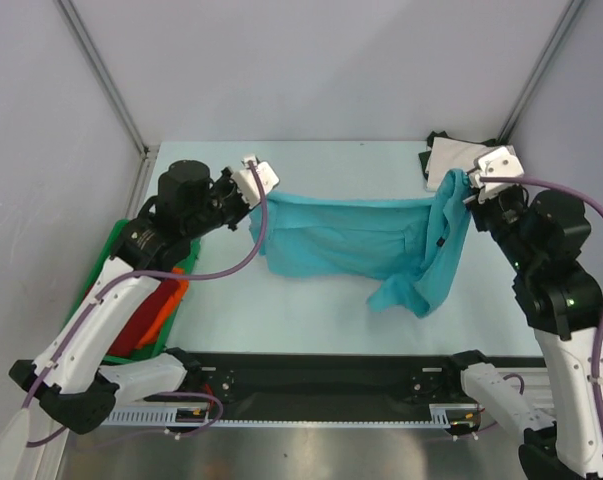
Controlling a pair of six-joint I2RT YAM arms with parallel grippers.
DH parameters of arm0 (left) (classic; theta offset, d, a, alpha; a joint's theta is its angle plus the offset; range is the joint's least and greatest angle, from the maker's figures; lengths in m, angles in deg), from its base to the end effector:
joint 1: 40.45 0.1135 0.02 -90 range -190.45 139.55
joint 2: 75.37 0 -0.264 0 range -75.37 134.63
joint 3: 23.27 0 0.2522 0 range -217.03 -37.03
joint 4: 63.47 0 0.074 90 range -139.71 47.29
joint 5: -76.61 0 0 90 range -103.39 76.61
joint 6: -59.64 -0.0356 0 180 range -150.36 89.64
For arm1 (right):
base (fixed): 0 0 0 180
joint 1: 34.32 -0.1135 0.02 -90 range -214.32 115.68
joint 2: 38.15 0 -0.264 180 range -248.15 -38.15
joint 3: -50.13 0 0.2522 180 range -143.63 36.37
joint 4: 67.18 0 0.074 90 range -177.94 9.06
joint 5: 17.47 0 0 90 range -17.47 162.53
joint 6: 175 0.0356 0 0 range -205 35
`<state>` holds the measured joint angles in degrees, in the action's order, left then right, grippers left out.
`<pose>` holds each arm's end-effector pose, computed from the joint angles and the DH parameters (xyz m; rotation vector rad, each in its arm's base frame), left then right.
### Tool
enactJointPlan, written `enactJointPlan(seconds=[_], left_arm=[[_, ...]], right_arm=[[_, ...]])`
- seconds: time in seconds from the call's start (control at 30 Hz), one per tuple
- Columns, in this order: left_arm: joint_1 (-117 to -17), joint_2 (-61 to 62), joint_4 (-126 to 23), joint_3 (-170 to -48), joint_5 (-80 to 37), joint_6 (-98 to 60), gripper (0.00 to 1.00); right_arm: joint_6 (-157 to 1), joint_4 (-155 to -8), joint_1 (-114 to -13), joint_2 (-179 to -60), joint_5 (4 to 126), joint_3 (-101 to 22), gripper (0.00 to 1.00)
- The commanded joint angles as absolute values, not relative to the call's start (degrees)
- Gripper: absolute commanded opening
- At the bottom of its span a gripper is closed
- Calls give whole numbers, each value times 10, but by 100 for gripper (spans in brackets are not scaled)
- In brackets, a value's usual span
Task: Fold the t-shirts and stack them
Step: Flatten the tshirt out
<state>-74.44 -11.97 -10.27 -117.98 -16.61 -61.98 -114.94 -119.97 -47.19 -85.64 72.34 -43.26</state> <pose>0.1804 -0.1240 0.4398 1.0891 1.6212 -0.0822 0.1227 0.0282 0.4761 -0.6212 1.5780 -0.2203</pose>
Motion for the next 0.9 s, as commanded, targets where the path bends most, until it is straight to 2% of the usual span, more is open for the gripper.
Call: enactJointPlan(seconds=[0.0, 0.17, 0.27, 0.3, 0.33, 0.43, 0.5, 0.57, 0.6, 0.7, 0.8, 0.87], left_arm=[[-741, -88, -157, -1168, -150, -629, 0], [-661, 48, -205, -1172, -203, -546, 3], [-630, 207, -223, -1238, -216, -526, 0], [-625, 250, -218, -1314, -216, -520, 1], [-622, 344, -205, -1365, -217, -517, 10], [-608, 480, -128, -1571, -195, -479, 51], [-600, 496, -114, -1617, -195, -440, 57], [-599, 460, -119, -1576, -219, -431, 55], [-599, 444, -124, -1516, -235, -425, 51], [-599, 390, -120, -1406, -296, -407, 46], [-605, 384, -112, -1357, -311, -405, 44], [-609, 392, -107, -1354, -316, -411, 39]], right_arm=[[-1139, -1142, -465, -910, 743, -386, 0], [-1109, -985, -390, -1007, 653, -279, 0], [-1087, -930, -375, -1137, 644, -280, 0], [-1080, -895, -365, -1165, 633, -289, 0], [-1082, -883, -364, -1219, 633, -300, 0], [-1115, -888, -365, -1293, 625, -364, 0], [-1111, -907, -359, -1344, 626, -417, 0], [-1105, -909, -357, -1356, 622, -430, 0], [-1105, -909, -359, -1354, 620, -429, 0], [-1096, -911, -361, -1343, 616, -412, 0], [-1092, -917, -364, -1328, 610, -395, 0], [-1088, -919, -366, -1325, 609, -381, 0]])
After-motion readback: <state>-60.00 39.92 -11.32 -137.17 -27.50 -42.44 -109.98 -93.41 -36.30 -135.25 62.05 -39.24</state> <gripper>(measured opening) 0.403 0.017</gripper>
